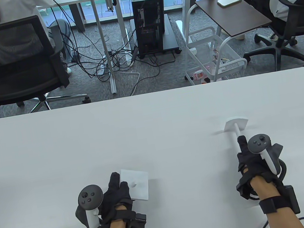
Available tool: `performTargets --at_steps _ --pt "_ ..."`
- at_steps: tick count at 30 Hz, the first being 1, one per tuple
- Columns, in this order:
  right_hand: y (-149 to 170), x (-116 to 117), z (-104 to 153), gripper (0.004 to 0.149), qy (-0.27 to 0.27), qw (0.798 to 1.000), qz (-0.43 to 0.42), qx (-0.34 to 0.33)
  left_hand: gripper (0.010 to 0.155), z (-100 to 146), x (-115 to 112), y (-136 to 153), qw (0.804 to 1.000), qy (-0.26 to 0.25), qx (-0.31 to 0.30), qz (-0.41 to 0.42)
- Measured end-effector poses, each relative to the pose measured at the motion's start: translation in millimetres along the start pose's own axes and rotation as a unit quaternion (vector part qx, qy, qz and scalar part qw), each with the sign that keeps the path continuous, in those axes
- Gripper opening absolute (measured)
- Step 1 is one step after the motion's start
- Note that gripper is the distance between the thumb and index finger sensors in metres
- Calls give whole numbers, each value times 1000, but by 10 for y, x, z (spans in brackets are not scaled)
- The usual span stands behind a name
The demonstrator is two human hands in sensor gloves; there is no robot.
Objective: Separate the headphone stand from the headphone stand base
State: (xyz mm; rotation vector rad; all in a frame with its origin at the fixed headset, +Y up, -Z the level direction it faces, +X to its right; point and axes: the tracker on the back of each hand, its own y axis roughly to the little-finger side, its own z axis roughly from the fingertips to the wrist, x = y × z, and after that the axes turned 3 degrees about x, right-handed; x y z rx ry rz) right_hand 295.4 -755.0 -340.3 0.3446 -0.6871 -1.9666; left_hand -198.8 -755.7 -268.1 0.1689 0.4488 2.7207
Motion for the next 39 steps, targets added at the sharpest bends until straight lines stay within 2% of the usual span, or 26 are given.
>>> performTargets --at_steps 13,17,20,23,25,30,32,35,39 --pt "-41 37 24 58 -5 999 33 5 62 3 28 -10 999 -18 2 -38" --pt "-36 4 29 66 -33 998 43 16 62 -14 64 -20 998 -30 7 -63" --pt "-45 -85 97 70 0 999 34 16 61 -37 113 -27 994 -42 10 -98" --pt "-136 -187 200 71 28 999 16 -7 58 -59 186 -38 988 -57 12 -143" --pt "-256 -222 329 70 39 998 9 -51 56 -83 246 -37 980 -73 18 -182" --pt "-500 -149 567 70 43 992 31 -114 54 -135 364 26 968 -96 52 -224" --pt "-580 -98 650 70 41 989 41 -136 54 -160 404 41 953 -111 63 -275" --pt "-686 7 758 70 35 984 65 -164 56 -188 462 69 919 -129 88 -363" --pt "-737 75 813 70 26 981 79 -175 57 -227 510 98 890 -146 100 -420"
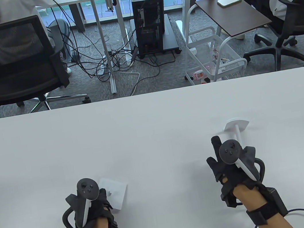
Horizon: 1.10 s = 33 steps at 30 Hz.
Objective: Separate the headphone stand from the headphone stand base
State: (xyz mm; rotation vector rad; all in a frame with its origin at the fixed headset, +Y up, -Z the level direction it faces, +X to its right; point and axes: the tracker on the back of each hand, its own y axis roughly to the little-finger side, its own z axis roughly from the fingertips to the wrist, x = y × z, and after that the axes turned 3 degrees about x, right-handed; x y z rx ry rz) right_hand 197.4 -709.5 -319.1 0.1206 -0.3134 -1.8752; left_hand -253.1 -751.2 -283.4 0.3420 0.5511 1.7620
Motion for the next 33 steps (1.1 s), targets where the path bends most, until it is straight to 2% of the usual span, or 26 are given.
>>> performTargets --at_steps 10,13,14,25,30,33 --pt "-115 86 79 70 -10 999 12 -27 59 -71 -53 45 996 -22 18 -88" --pt "-136 97 82 70 -14 999 14 -28 60 -76 -150 4 984 4 31 -174" --pt "-135 98 84 70 -14 999 13 -29 59 -70 -144 -14 984 -4 24 -176" --pt "-123 40 123 69 -8 999 10 -31 60 -74 -156 12 987 -2 26 -157" --pt "-138 11 154 68 2 999 14 -29 62 -52 31 77 993 -22 42 -109" --pt "-149 11 152 67 0 999 17 -29 63 81 225 27 996 -58 17 -66"
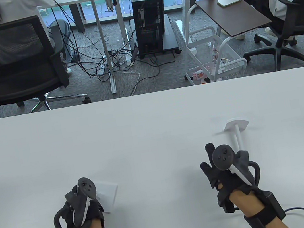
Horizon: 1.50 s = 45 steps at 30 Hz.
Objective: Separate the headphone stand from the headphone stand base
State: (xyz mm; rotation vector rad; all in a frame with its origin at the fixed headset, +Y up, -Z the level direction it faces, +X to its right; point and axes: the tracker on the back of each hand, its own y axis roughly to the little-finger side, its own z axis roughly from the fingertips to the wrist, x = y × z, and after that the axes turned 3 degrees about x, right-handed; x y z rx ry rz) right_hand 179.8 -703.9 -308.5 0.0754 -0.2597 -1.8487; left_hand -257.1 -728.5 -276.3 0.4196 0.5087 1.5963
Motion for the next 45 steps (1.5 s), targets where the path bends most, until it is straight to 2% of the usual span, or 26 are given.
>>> performTargets --at_steps 4,10,16,20,27,35,45 --pt "3 9 13 66 2 1000 3 -1 65 253 197 -222 997 -36 -67 20" --pt "-5 20 9 65 1 1000 5 -1 67 667 308 -595 982 -56 -174 40" --pt "-43 37 15 63 -2 1000 13 -6 71 982 242 -896 965 -20 -255 62" --pt "-49 52 23 65 0 1000 24 -6 75 1074 143 -1047 955 12 -288 68" --pt "-76 119 23 70 -8 999 44 -13 86 1079 -77 -1192 946 61 -316 38" --pt "-86 248 13 79 -25 996 78 -16 96 939 -343 -1265 941 138 -307 -24" --pt "-65 403 -25 91 -66 992 110 -13 104 862 -407 -1266 936 166 -306 -55"
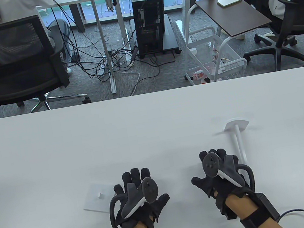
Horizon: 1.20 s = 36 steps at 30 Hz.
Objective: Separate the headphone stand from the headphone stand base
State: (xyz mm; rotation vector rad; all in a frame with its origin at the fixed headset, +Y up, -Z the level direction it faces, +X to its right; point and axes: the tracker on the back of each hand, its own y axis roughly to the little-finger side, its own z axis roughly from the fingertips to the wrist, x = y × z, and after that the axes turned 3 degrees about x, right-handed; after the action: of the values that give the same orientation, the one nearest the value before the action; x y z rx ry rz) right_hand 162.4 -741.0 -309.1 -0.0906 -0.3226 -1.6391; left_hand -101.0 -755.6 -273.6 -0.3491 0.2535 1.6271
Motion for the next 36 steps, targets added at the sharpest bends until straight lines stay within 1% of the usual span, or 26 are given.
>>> performTargets --at_steps 5,10,24,31,36 --pt "36 28 -21 97 -17 1000 -3 1 104 -16 -8 12 1000 9 -1 -15" --pt "88 59 -63 97 -35 999 -6 12 104 -42 -12 35 1000 8 6 -20" --pt "127 35 -88 95 -37 999 -27 11 99 -42 -5 41 1000 -12 21 -20" --pt "127 -4 -52 94 -30 999 -28 6 98 -53 -23 94 1000 -13 27 -10" --pt "135 15 -75 93 -36 999 -30 6 98 -55 -16 98 999 -17 28 -11"
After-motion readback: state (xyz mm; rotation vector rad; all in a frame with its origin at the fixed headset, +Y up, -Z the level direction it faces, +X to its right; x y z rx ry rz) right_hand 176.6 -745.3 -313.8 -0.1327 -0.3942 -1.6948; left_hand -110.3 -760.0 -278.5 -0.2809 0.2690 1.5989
